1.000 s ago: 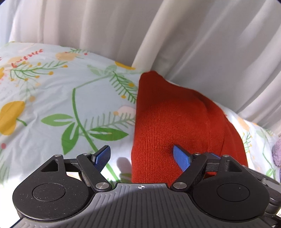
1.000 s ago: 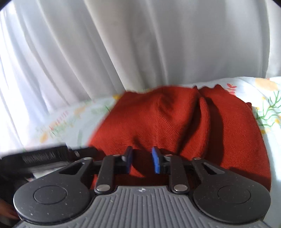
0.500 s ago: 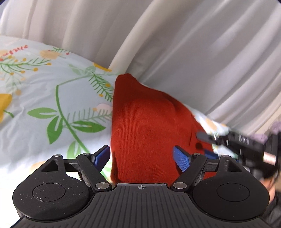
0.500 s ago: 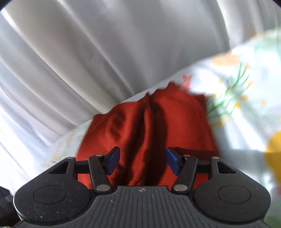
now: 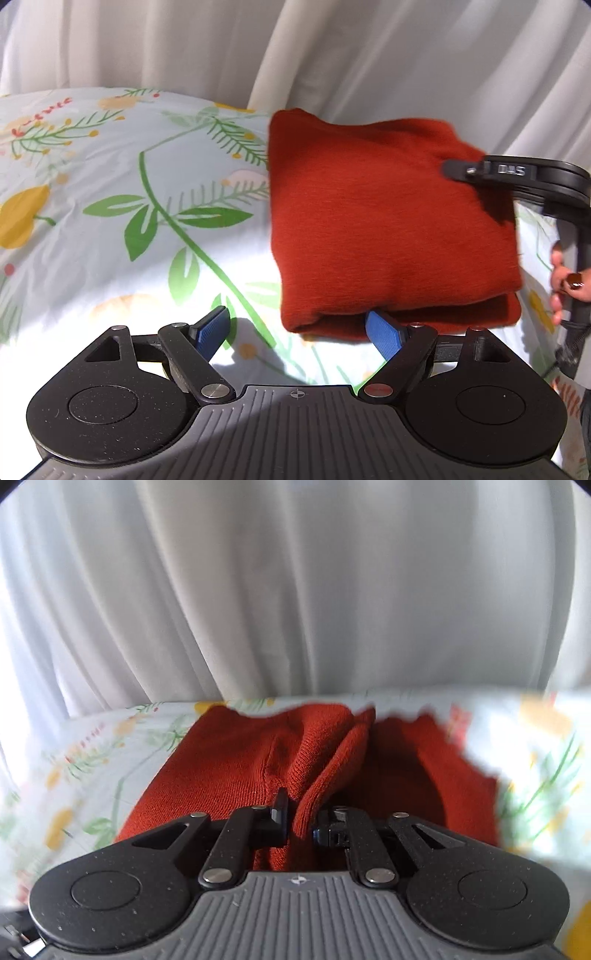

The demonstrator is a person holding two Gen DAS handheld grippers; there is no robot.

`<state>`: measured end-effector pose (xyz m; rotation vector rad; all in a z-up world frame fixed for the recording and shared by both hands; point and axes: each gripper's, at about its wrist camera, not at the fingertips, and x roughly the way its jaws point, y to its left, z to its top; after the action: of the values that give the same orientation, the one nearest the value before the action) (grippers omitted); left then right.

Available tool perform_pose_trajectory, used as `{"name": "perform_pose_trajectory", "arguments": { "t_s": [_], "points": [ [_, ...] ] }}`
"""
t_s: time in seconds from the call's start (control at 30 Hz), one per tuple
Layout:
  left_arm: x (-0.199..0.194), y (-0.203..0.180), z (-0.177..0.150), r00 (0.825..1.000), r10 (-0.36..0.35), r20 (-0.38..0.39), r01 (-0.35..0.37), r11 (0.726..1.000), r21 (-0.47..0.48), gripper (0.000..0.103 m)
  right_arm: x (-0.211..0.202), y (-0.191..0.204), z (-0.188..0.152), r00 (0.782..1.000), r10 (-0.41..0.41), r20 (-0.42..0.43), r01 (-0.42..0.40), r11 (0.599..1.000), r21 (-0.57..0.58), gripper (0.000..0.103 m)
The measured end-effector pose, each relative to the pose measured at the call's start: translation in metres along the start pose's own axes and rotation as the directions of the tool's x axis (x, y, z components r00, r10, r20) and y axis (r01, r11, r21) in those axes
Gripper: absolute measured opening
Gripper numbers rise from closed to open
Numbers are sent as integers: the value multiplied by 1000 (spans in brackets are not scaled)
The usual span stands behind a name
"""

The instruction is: Fold small clothes

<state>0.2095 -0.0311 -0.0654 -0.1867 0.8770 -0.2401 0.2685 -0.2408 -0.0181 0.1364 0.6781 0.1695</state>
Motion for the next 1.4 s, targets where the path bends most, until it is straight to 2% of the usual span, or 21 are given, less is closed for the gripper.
{"name": "perform_pose_trajectory", "arguments": {
  "t_s": [0.13,0.23,0.33,0.4,0.5,0.57,0.7,0.8,0.93,0.97,1.0,1.03,1.07,1.1,1.13,1.17,1.2,1.23,1.27,1.3,1.4],
  "points": [
    [-2,-5,2,1000,4,11,-4,1000,0,86,-23,-1,7,992,-90,87,97,992,-84,10],
    [1,-11,1,1000,1,0,-1,1000,13,86,-20,-15,5,983,-170,76,177,980,-90,10],
    [7,-14,1,1000,13,-10,-13,1000,17,86,-11,-33,-5,979,-202,16,203,978,-59,11],
    [7,-12,1,1000,12,-11,-12,1000,1,86,-10,-43,-15,982,-185,-19,185,983,-14,14],
    [6,-9,2,1000,4,-15,-5,1000,-25,86,-40,-66,-25,994,-111,7,109,979,170,28],
    [7,-8,2,1000,4,-16,-5,1000,-27,86,-65,-80,-40,997,-59,43,44,954,298,42],
    [8,-12,2,1000,16,-17,-17,1000,-26,85,-105,-92,-79,999,26,43,-41,903,428,46],
    [9,-17,3,999,25,-21,-26,999,-31,85,-109,-85,-97,993,115,34,-118,880,459,50],
    [13,-26,3,999,36,-22,-36,999,-7,85,-90,-76,-100,986,162,39,-159,844,512,47],
    [14,-28,3,999,48,-21,-48,999,3,86,-86,-74,-98,987,154,50,-158,842,515,26],
    [15,-30,3,998,60,-19,-59,998,12,86,-82,-70,-94,991,125,48,-133,861,491,18],
    [15,-31,3,997,77,-14,-77,997,20,86,-80,-63,-89,998,60,8,-57,891,450,18],
    [14,-31,4,995,102,-6,-102,994,25,86,-81,-61,-86,1000,29,5,-29,898,440,17],
    [13,-30,4,993,118,0,-118,993,28,86,-86,-70,-89,994,98,53,-111,847,520,17],
    [13,-28,4,993,119,3,-119,993,27,87,-88,-86,-95,973,199,115,-226,739,634,17],
    [12,-26,3,994,111,2,-111,994,20,89,-89,-103,-105,942,268,201,-327,608,723,17],
    [13,-24,3,995,104,-3,-104,995,14,89,-89,-115,-113,927,280,250,-367,534,762,17],
    [13,-23,3,995,101,-11,-101,995,12,89,-89,-121,-116,941,248,228,-330,537,776,17],
    [13,-22,2,995,101,-11,-101,995,12,89,-88,-121,-117,966,200,166,-254,589,767,17],
    [12,-21,2,995,99,-10,-99,995,10,89,-84,-118,-118,979,173,110,-196,635,747,17],
    [7,-13,7,997,63,-42,-63,998,5,89,-79,-107,-119,989,132,70,-143,712,687,17]
  ]
}}
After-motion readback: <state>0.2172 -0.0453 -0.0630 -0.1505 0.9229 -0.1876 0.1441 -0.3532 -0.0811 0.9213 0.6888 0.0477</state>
